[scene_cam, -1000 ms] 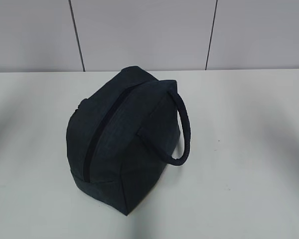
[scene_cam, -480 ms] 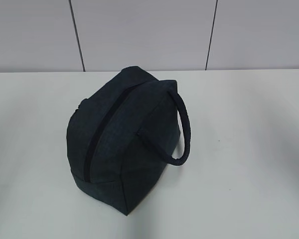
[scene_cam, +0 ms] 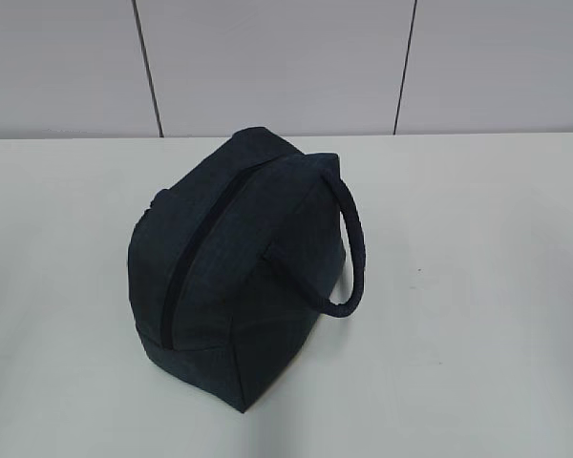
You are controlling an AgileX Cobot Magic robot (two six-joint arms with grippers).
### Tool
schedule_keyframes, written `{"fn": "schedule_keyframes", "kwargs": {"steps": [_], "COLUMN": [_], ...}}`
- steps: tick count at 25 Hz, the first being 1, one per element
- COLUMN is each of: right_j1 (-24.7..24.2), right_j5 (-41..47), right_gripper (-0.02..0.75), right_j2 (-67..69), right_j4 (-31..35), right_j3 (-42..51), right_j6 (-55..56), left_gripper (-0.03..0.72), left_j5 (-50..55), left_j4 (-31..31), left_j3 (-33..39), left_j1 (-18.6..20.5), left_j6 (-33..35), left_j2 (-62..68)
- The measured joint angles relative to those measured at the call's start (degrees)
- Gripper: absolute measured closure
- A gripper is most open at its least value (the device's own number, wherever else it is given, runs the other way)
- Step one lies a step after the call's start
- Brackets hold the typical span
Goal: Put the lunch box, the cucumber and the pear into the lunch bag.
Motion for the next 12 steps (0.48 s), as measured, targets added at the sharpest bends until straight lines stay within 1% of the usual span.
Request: {"fn": "schedule_keyframes", "kwargs": {"steps": [2, 6, 9, 12], "right_j1": [0.0, 0.0, 0.0, 0.0], "right_j5": [2.1, 5.0, 7.0, 8.1], "right_gripper": [0.333, 0.295, 0.289, 0.286], "right_j2": [-4.3, -11.6, -17.6, -23.6], "right_j4": [-0.1, -0.6, -0.8, -1.1], "right_j3": [2.3, 6.5, 8.8, 10.3], "right_j6": [0.1, 0.4, 0.8, 0.8], "left_gripper": [0.252, 0.252, 0.252, 0.252], "left_j5": [2.0, 4.2, 5.4, 7.5], "left_j4": [0.0, -1.7, -3.5, -5.1], "left_j3": [0.4, 0.4, 0.4, 1.0], "left_j1": [0.0, 0.0, 0.0, 0.0], "left_j6": [0.0, 0.0, 0.0, 0.2], "left_j2": [-2.5, -7.2, -11.0, -11.7]}}
